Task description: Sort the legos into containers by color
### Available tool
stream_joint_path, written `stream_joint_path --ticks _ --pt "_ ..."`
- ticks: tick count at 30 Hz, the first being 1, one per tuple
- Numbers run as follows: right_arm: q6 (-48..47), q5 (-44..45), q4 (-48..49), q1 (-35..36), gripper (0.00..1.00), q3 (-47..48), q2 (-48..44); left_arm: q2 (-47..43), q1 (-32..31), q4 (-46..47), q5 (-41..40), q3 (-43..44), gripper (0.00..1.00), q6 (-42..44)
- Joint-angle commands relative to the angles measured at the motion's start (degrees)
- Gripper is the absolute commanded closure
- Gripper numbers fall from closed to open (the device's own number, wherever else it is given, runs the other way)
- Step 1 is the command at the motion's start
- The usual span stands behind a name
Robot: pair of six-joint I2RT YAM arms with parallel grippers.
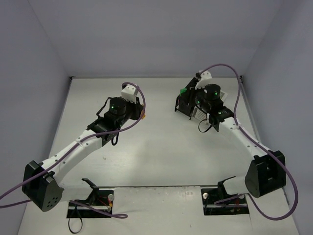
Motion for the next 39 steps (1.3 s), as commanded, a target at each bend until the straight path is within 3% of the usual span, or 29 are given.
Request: stream_joint_path --ticks 1,6,15,20,24,25,31,34,39 --pt "-4.94 14.03 2.04 -2.97 1.00 6.84 1.29 -1.28 0.07 3.57 1.18 2.65 0.96 1.07" --pt "-4.16 13.70 2.48 -8.85 1.00 12.91 11.29 -1.46 0.07 3.93 1.72 2.65 0.96 1.43" --pt "-2.05 11.40 2.83 -12.73 0.97 23.20 26.24 -1.46 -0.02 4.10 3.30 2.56 0.96 1.16" --pt "-2.75 10.79 2.48 -12.91 0.72 25.75 29.24 -1.11 0.07 4.10 3.82 2.82 0.96 0.99" --pt "-3.19 9.91 2.04 -12.91 0.53 25.76 28.29 -1.46 0.07 4.28 4.00 2.56 0.96 0.81" --pt "-3.28 8.60 2.04 -12.91 0.44 25.58 27.15 -1.46 0.07 4.36 4.00 2.56 0.96 0.64" --pt "-2.49 1.31 1.42 -12.82 0.39 20.75 19.95 -1.55 0.07 4.54 4.70 2.65 0.96 -0.07" --pt "-1.61 -7.91 1.60 -12.12 0.39 16.29 12.75 -1.72 0.07 4.63 4.97 2.56 0.96 -0.42" --pt "-1.78 -16.72 2.47 -4.66 0.31 9.16 5.00 -2.08 0.07 4.80 5.06 2.56 0.96 -1.12"
